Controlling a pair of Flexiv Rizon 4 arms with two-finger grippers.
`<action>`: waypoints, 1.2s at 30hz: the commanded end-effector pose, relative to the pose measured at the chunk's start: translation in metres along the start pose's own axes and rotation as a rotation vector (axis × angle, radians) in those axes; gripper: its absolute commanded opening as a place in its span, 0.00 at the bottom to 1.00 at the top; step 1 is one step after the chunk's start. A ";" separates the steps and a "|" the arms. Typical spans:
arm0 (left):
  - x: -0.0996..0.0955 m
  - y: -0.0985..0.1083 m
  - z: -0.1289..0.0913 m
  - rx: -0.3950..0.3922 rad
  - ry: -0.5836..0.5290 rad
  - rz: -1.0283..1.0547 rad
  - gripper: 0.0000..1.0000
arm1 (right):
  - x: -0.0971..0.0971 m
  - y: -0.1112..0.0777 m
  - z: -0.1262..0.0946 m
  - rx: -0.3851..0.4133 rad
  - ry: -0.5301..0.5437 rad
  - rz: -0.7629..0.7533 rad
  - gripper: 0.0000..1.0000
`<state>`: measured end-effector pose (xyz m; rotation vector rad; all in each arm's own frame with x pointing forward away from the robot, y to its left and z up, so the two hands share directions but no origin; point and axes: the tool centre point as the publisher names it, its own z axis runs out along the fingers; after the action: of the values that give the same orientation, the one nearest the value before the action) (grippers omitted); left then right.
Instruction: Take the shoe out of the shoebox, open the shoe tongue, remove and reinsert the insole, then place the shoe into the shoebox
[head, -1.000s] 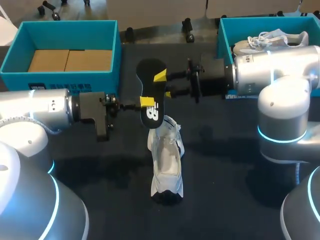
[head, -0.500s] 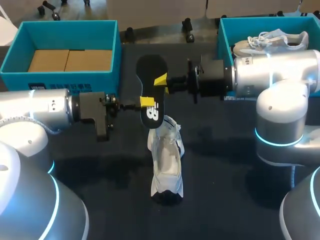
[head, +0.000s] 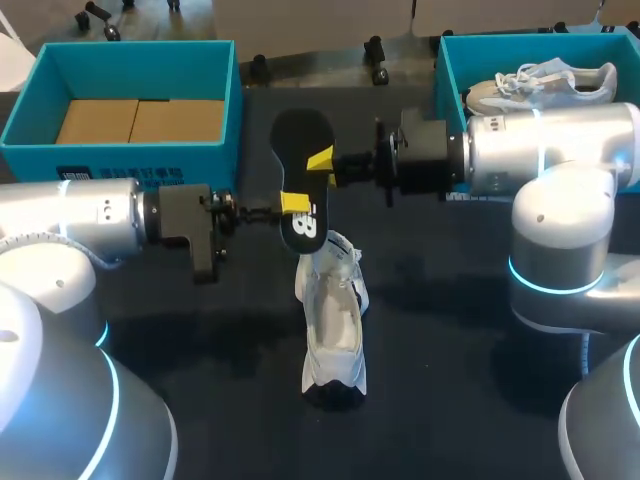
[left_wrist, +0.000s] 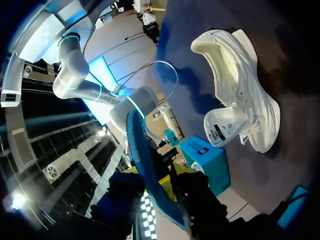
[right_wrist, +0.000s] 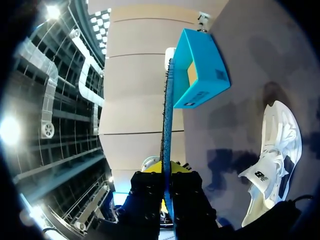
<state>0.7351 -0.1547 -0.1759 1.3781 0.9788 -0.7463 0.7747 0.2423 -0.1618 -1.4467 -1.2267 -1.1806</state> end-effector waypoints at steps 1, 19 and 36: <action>0.001 0.002 -0.006 0.010 0.012 -0.028 1.00 | -0.001 -0.002 0.000 -0.004 -0.001 -0.001 0.00; 0.006 0.025 -0.062 0.158 0.303 -0.127 1.00 | -0.035 -0.004 -0.004 0.041 -0.006 -0.068 0.00; -0.015 0.078 -0.085 0.394 0.652 -0.156 1.00 | -0.044 -0.002 -0.002 0.043 -0.002 -0.052 0.00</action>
<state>0.7800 -0.0641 -0.1316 1.7477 1.4114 -0.6250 0.7691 0.2308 -0.2037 -1.3880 -1.2898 -1.1819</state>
